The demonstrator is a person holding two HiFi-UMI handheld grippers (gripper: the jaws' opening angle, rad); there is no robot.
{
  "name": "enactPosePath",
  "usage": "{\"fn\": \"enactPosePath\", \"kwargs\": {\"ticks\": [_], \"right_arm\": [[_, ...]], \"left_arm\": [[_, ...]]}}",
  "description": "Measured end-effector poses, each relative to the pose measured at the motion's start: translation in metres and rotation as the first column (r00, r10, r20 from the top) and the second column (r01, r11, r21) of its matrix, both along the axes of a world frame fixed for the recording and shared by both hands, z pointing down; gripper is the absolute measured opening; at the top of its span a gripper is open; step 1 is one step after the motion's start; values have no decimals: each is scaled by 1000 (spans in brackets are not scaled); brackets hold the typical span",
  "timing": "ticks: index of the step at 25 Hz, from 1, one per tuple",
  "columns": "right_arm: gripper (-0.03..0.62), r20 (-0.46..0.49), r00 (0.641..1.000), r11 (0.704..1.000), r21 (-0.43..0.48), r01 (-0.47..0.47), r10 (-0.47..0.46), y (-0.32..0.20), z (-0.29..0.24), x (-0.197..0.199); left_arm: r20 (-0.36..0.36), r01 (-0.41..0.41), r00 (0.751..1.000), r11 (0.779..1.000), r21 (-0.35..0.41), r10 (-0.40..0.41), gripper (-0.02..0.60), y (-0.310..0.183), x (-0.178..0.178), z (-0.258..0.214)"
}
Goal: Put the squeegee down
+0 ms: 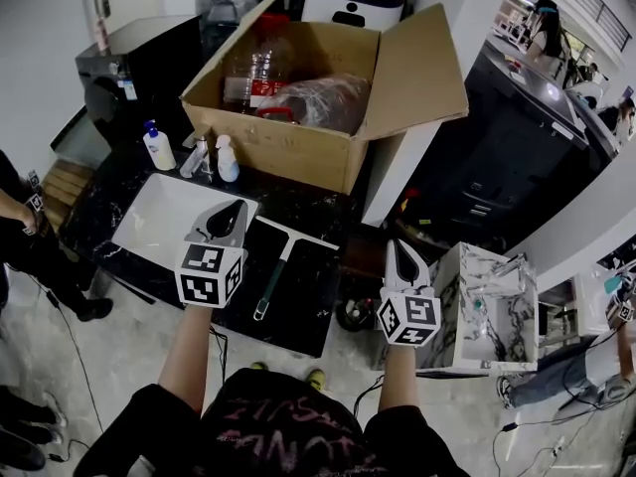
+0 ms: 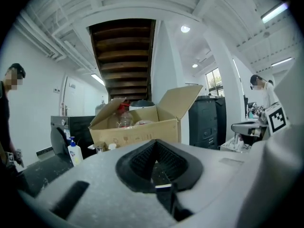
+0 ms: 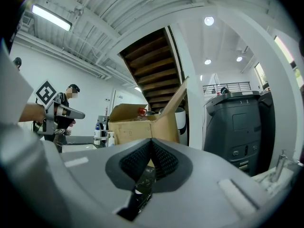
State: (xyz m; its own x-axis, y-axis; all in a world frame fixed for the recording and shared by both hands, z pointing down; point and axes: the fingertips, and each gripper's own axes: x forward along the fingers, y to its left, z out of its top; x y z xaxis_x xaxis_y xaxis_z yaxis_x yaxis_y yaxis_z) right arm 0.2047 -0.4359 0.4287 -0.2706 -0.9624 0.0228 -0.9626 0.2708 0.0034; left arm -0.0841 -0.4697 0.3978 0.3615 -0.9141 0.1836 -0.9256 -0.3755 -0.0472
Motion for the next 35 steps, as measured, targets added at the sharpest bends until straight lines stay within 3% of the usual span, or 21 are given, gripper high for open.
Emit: {"fn": "enactPosePath", "kwargs": {"ticks": [12,35], "right_arm": [[12,13,1000,1000,8,12,-12,0,-11,7],[11,-8,1000,999,45,21,-21,3,-35,5]], "left_arm": [[-23,-25,999,992,125,28,0,0,0,-44],[-36,-41,998,987,158,47,3,9,-1,-58]]}}
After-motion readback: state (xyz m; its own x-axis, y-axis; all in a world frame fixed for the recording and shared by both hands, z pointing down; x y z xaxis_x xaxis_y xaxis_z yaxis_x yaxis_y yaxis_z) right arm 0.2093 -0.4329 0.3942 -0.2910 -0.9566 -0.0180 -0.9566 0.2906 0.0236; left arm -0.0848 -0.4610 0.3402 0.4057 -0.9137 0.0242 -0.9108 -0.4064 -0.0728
